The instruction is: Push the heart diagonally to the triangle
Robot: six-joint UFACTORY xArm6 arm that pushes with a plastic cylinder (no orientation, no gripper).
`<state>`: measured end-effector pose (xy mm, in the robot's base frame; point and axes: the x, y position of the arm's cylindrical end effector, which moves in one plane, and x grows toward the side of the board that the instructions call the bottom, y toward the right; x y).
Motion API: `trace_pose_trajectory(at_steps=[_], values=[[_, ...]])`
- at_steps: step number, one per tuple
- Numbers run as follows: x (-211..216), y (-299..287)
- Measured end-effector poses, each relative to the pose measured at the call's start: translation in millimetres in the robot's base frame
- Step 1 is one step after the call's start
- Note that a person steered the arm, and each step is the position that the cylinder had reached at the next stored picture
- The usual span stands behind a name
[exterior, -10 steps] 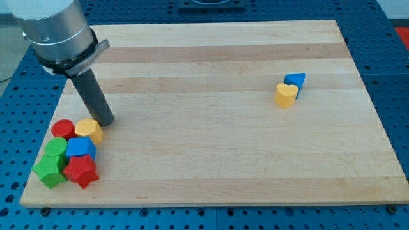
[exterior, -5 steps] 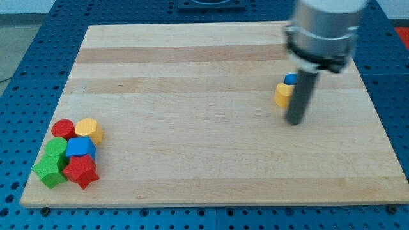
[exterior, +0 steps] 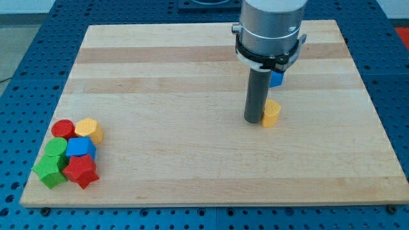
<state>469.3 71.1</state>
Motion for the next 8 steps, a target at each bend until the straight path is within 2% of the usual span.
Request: trace_pose_trajectory(at_steps=[1,2,3,5,6,7,8], values=[[-32.0,1.8],[-54.1,39.7],[-19.0,63.8],[41.0,-97.1],[64.1,-141.6],[54.1,-130.5],[19.6,-124.4]])
